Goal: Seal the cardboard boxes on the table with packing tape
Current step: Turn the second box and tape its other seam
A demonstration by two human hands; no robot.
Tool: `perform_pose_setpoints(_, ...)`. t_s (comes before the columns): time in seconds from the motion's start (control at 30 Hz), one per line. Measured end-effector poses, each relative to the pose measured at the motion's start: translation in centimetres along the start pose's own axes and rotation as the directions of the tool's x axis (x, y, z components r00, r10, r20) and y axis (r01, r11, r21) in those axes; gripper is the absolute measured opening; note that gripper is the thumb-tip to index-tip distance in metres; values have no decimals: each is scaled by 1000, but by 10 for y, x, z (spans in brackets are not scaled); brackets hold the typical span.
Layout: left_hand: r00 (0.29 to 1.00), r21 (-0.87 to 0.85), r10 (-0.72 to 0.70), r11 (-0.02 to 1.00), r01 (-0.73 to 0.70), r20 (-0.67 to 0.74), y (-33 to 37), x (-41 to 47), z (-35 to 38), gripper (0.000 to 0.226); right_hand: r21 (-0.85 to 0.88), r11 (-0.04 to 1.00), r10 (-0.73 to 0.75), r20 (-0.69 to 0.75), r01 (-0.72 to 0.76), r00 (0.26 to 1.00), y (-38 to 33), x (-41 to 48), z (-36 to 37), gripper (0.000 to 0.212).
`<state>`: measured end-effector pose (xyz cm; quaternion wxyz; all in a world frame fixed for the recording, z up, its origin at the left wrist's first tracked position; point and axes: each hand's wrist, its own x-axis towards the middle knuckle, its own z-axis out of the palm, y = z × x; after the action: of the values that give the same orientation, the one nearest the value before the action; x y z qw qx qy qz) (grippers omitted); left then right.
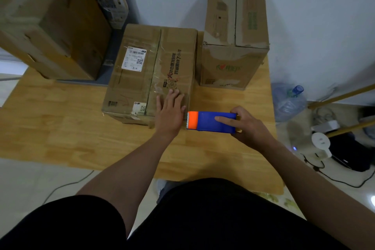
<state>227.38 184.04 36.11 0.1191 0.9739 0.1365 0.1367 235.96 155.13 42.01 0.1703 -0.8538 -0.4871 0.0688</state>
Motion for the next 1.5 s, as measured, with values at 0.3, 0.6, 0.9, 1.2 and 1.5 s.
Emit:
perform_pose_setpoints(0.3, 1000, -8, -3, 1000, 3, -17, 1, -1, 0, 45, 17, 999, 29, -79, -28, 996, 26, -22, -4, 95)
perform_pose_setpoints(0.6, 998, -18, -37, 999, 38, 41, 2, 0, -4, 47, 30, 1000, 5, -126, -1, 992, 30, -19, 1, 91)
perform_pose_setpoints(0.9, 997, -2, -48, 999, 49, 59, 1, 0, -2, 50, 27, 1000, 14, -208, -9, 978, 27, -23, 11, 79)
perform_pose_setpoints(1.2, 999, 11, -25, 1000, 25, 22, -1, -1, 0, 47, 40, 999, 19, -228, -10, 974, 31, -28, 8, 82)
perform_pose_setpoints(1.5, 998, 21, -53, 998, 53, 20, 3, 0, 0, 43, -10, 992, 120, -206, -125, 971, 39, -29, 0, 73)
